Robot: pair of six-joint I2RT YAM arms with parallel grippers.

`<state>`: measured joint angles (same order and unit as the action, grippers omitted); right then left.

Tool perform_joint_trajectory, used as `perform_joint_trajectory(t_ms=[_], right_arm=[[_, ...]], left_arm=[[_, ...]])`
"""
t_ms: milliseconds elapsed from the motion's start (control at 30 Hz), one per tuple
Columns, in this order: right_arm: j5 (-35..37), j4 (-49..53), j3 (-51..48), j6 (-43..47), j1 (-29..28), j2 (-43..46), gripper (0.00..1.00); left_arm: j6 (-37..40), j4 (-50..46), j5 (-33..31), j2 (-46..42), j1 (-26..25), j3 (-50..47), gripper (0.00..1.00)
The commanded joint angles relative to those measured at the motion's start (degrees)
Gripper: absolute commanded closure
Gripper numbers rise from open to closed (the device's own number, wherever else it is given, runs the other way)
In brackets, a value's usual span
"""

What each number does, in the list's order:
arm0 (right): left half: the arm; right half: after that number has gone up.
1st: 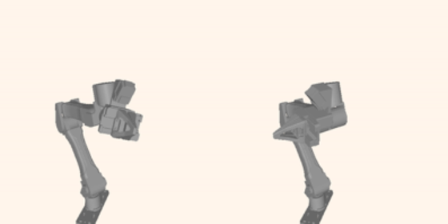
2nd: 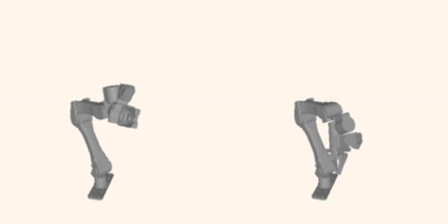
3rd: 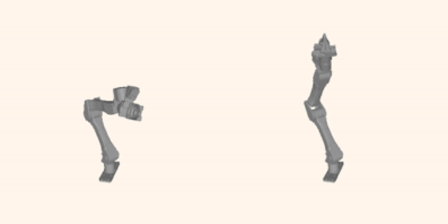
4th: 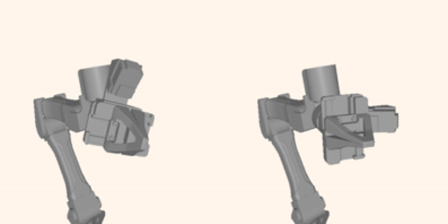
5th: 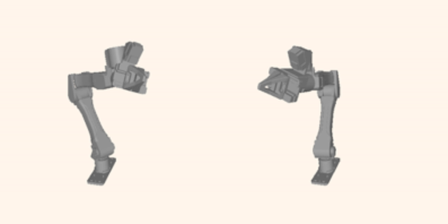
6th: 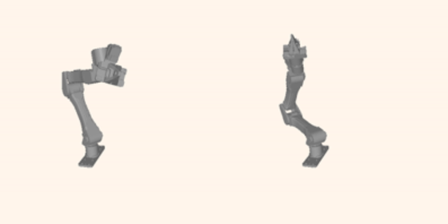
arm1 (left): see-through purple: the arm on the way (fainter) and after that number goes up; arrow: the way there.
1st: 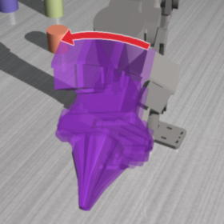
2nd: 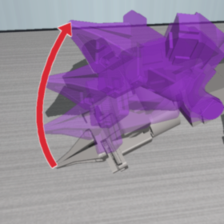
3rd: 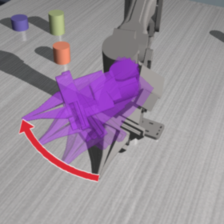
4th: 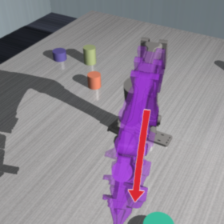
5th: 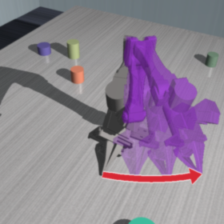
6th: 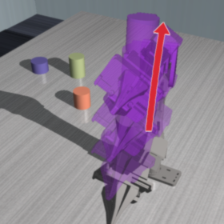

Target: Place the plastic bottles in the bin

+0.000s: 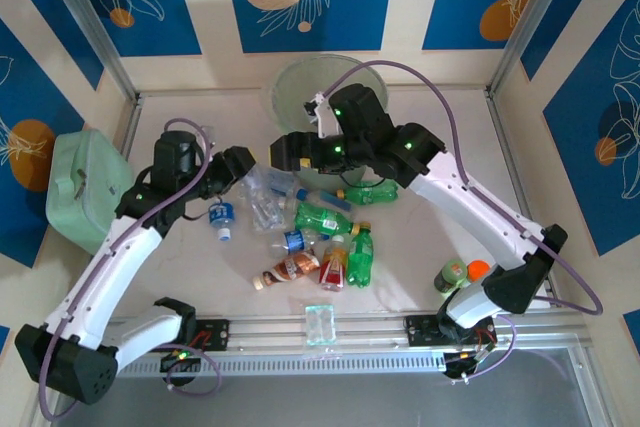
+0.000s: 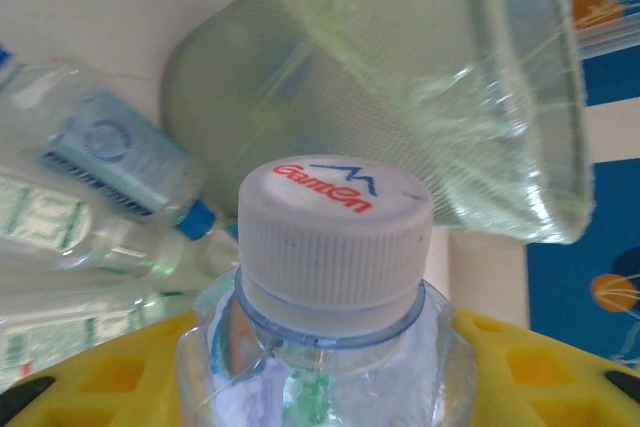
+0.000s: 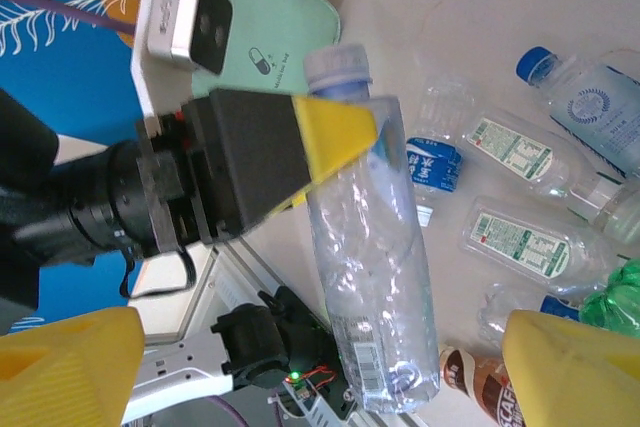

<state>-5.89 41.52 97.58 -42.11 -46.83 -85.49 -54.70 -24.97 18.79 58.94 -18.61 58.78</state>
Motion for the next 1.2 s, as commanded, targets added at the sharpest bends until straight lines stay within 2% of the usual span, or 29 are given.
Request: perform_joint_trajectory(t_ms=[0,267,367,567,767,933,1167], right_arm=[[-0.59,0.00,-1.53,0.37,1.47,4.40,0.06],[-0.07,1.86,-1.88,1.72,2.80,5.92,0.03],[2.15,2.63,-1.79,2.12,3.13,7.30,0.03],[3.61,1.20,-4.54,0.31,7.50,12.53,0.03],[8.68,1.69,-11.96,-4.50,12.66,19.84,0.02],[14.85,7.97,-18.04,-10.42,18.54,24.65,0.02],[11.12,12.67,-26.58,-16.62,30.79,27.83,0.03]], left_arm=[[-3.90,9.84,6.69,0.64,1.41,2.00,0.50],[-13.21,26.32,14.84,4.12,1.85,1.39,0.50],[-14.88,29.94,14.22,4.81,1.95,2.03,0.49],[-18.08,38.22,11.82,10.51,2.08,8.02,0.49],[-19.45,39.66,7.01,20.04,1.77,17.06,0.54],[-19.37,37.93,3.88,27.85,0.41,24.55,0.55],[-12.00,25.97,-1.80,36.00,-4.24,35.46,0.56]])
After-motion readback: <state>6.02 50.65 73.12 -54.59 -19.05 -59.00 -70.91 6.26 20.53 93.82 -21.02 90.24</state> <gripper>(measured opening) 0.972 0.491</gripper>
